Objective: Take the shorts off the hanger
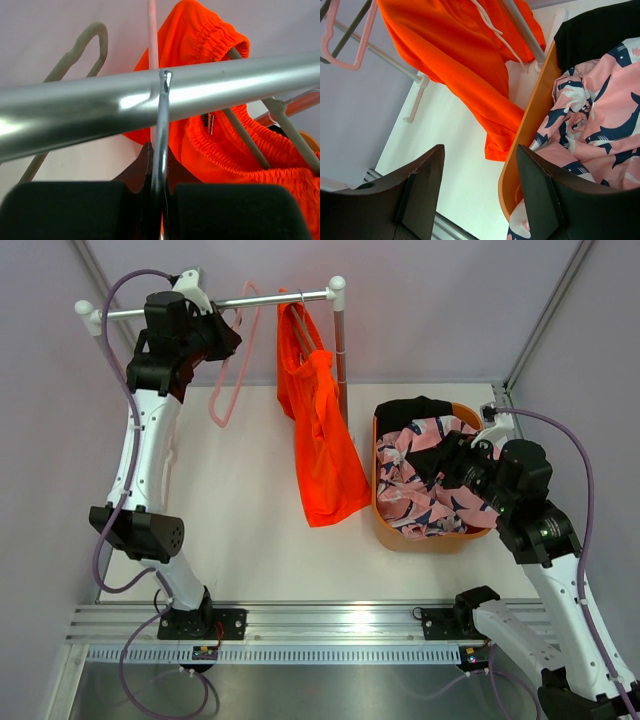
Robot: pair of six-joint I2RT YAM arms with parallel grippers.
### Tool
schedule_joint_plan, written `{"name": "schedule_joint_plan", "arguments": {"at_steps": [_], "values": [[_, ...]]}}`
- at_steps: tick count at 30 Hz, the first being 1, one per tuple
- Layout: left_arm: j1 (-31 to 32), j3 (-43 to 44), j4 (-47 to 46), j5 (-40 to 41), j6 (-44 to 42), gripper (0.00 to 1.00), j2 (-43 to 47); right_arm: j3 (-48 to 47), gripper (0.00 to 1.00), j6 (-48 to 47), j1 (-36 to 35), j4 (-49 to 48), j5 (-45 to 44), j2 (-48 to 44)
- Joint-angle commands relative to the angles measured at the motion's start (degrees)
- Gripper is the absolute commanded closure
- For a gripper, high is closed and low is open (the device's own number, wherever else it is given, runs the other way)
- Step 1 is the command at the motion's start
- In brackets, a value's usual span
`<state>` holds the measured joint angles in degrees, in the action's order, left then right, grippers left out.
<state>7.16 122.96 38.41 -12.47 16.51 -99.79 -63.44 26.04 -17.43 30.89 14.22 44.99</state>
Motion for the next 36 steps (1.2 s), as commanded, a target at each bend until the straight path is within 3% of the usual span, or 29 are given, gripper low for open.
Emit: {"name": "schedule_joint_plan", "arguments": {"at_steps": [1, 7, 16, 24, 26, 29, 36], "values": [[-0.4, 2.4, -6.9, -0.8, -0.3, 1.0, -0.3, 0.6, 0.32, -1.5, -0.4, -3.6, 1.5, -0.2], [-0.4, 1.9, -5.8, -0.8, 0.2, 1.0, -2.3, 1.7, 0.32, -1.6, -0.3, -4.4, 2.1, 0.5], [-0.4, -8.7, -9.2, 0.2, -0.1, 1.0, 2.5, 3.0, 0.32, -1.1, -0.3, -5.0, 2.7, 0.0], [-0.4, -10.2, -8.4, 2.7, -2.1, 0.91, 4.4, 4.0, 0.32, -0.5, -0.3, -5.4, 3.2, -0.2], [-0.4, -10.8, -8.7, 3.1, -2.2, 0.81, 5.4, 4.2, 0.32, -0.4, -0.4, -5.6, 3.3, -0.2], [-0.4, -13.1, -10.2, 3.8, -1.8, 0.75, 7.4, 4.4, 0.32, -0.5, -0.3, -5.6, 3.2, 0.0], [-0.3, -15.7, -11.3, 4.6, -2.4, 0.73, 10.1, 4.6, 0.32, -0.6, -0.3, -5.7, 3.1, 0.2]]}}
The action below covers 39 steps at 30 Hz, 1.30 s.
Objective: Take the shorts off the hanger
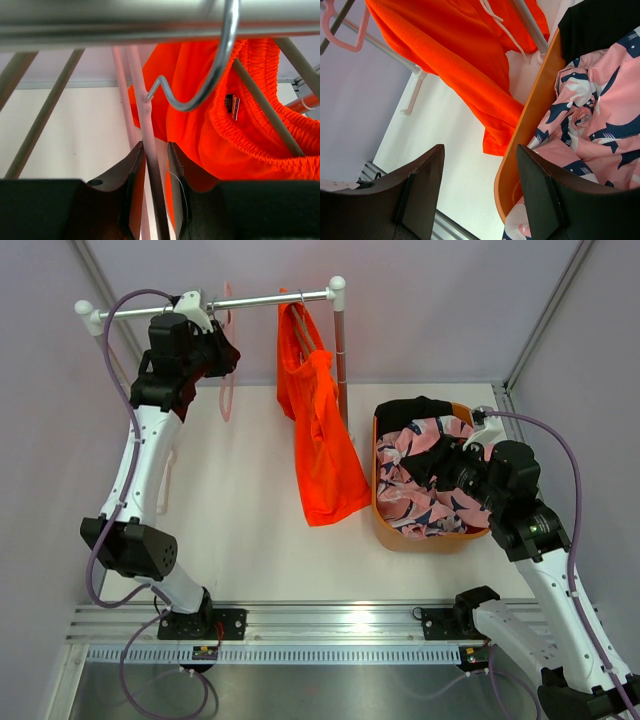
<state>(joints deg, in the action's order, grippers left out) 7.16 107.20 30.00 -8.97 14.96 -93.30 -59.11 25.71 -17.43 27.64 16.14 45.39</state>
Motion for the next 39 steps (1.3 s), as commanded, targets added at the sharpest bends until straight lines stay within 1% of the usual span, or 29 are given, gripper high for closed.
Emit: {"name": "schedule_joint_plan", "arguments": {"at_steps": [1, 6, 10, 15, 17, 21, 23, 24, 25, 27, 28, 30, 31, 33, 34, 35, 36, 38, 39], "values": [[-0.3, -0.1, -3.0, 1.1, -1.0, 0.73, 3.9, 0.3, 0.32, -0.2, -0.3, -2.4, 1.2, -0.1], [-0.3, -0.1, -2.8, 2.0, -1.7, 0.72, 5.9, 0.3, 0.32, -0.2, -0.4, -2.4, 1.3, -0.1], [0.0, -0.1, -2.9, 2.6, -1.7, 0.71, 9.2, 0.1, 0.33, -0.2, -0.3, -2.3, 1.3, -0.1], [1.5, 1.3, -1.8, 6.6, -2.4, 0.69, 12.2, 0.0, 0.32, -0.5, -0.4, -1.7, 1.1, 0.1], [3.0, 1.3, -1.9, 8.4, -2.7, 0.69, 13.8, 0.0, 0.32, -0.5, -0.4, -1.6, 1.1, 0.3], [6.1, 2.0, -2.4, 8.4, -2.2, 0.69, 15.5, 0.0, 0.33, -0.5, -0.3, -1.4, 0.8, 0.1], [10.3, 2.5, -2.9, 9.2, -2.1, 0.7, 15.7, 0.0, 0.33, -0.5, -0.3, -1.2, 0.6, 0.0], [12.3, 2.7, -3.0, 11.4, -3.0, 0.7, 15.5, 0.0, 0.33, -0.4, -0.3, -1.1, 0.6, 0.0], [16.7, 3.1, -3.4, 15.5, -3.5, 0.69, 15.3, 0.0, 0.33, -0.3, -0.3, -1.1, 0.6, 0.0], [20.3, 3.0, -4.8, 18.3, -3.6, 0.69, 14.0, 0.0, 0.33, -0.3, -0.3, -0.7, 0.6, 0.0], [23.0, 3.0, -5.8, 21.1, -3.1, 0.69, 13.2, 0.0, 0.33, -0.3, -0.3, -0.6, 0.6, -0.1], [25.3, 3.4, -7.4, 23.5, -2.0, 0.69, 11.7, 0.0, 0.33, -0.6, -0.4, 0.0, 0.4, -0.1], [27.6, 3.7, -8.5, 27.1, -1.9, 0.69, 9.5, -0.1, 0.33, -0.8, -0.3, 0.3, 0.3, -0.1], [30.3, 4.1, -10.1, 31.1, -0.9, 0.7, 7.3, -0.4, 0.33, -1.2, -0.3, 1.4, 0.1, 0.0], [30.9, 4.1, -11.9, 35.2, -0.2, 0.71, 5.3, -0.7, 0.33, -1.5, -0.3, 2.2, 0.0, 0.1], [31.2, 3.8, -13.0, 36.6, 1.2, 0.74, 4.2, -0.7, 0.33, -1.8, -0.3, 2.7, 0.0, 0.2], [31.3, 3.7, -15.6, 37.4, 2.0, 0.74, 3.3, -1.3, 0.33, -2.1, -0.3, 3.1, 0.0, 0.2], [31.3, 4.0, -17.6, 39.6, 4.0, 0.74, 0.6, -1.8, 0.33, -2.6, -0.3, 4.4, 0.4, 0.2], [31.4, 5.6, -18.2, 40.0, 4.5, 0.74, -0.6, -2.3, 0.33, -2.7, -0.3, 4.8, 0.4, 0.2]]}}
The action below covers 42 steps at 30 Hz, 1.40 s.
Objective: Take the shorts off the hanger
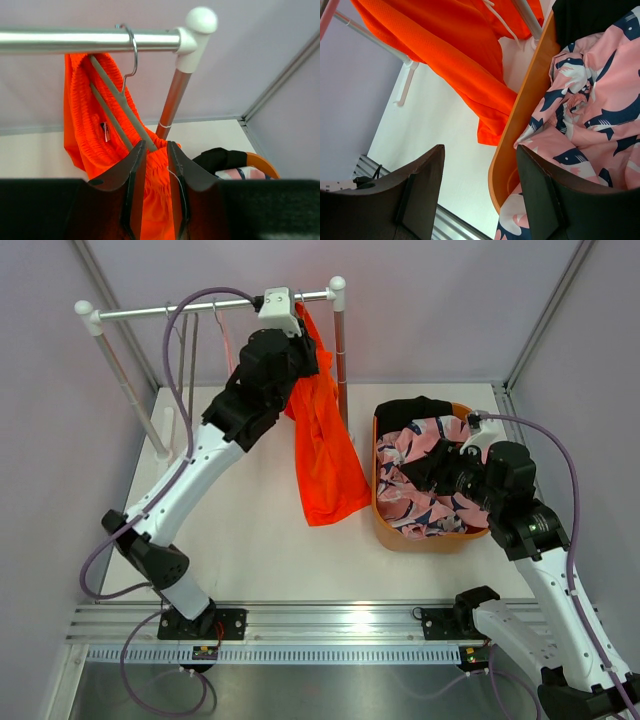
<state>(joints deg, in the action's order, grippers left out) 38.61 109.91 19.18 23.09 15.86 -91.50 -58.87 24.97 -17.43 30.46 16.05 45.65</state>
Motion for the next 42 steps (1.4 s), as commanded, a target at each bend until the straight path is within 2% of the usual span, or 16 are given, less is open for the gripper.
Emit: {"name": "schedule_joint_plan", "arguments": {"at_steps": [1, 4, 8, 14, 21, 42], "values": [[-0.1, 4.3, -7.1, 8.7, 4.2, 0.74, -3.8, -2.9, 0.33, -2.2, -0.3, 3.0, 0.5, 0.0], [0.1, 10.6, -4.8, 11.6, 5.8, 0.71, -9.2, -3.8, 0.33, -3.3, -0.3, 4.7, -0.1, -0.1], [0.1, 11.0, -7.9, 15.0, 5.4, 0.64, -11.8, -4.4, 0.33, -4.1, -0.3, 5.8, -0.2, 0.1], [-0.6, 15.0, -8.2, 18.6, 3.7, 0.62, -14.8, -4.1, 0.33, -4.6, -0.3, 6.5, -0.3, 0.4], [-3.8, 19.8, -4.2, 14.3, 6.9, 0.64, -18.4, -4.6, 0.33, -4.7, -0.4, 6.5, 0.2, 1.1], [-6.6, 21.4, -1.6, 6.3, 10.0, 0.65, -21.8, -4.8, 0.33, -4.9, -0.3, 6.5, 0.5, 2.0]]}}
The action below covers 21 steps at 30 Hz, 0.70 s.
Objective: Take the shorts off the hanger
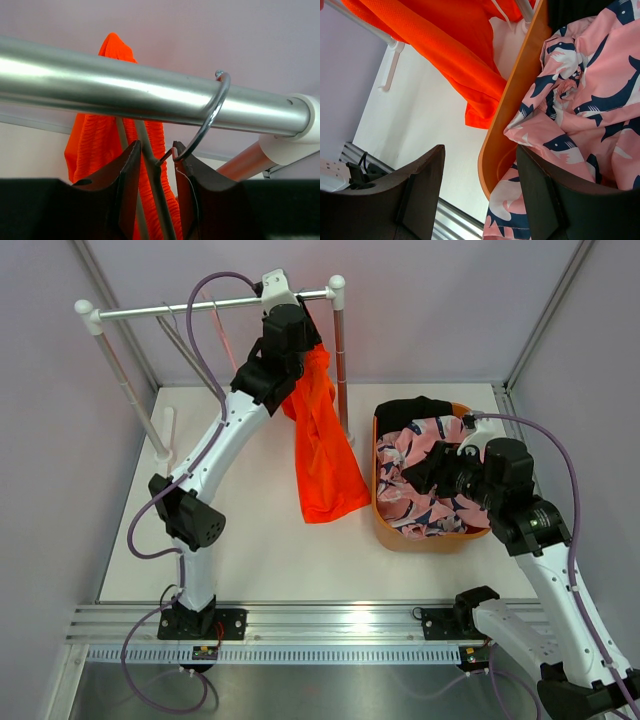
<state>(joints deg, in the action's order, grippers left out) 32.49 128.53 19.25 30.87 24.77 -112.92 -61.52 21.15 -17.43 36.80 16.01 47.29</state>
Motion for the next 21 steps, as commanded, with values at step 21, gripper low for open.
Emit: {"name": "schedule_joint_plan", "arguments": {"at_steps": [21], "values": [[-2.0, 2.7, -1.4, -5.6, -0.9, 1.0, 1.7, -2.2, 0.33, -1.2, -0.3, -0.1, 0.3, 1.0]]}}
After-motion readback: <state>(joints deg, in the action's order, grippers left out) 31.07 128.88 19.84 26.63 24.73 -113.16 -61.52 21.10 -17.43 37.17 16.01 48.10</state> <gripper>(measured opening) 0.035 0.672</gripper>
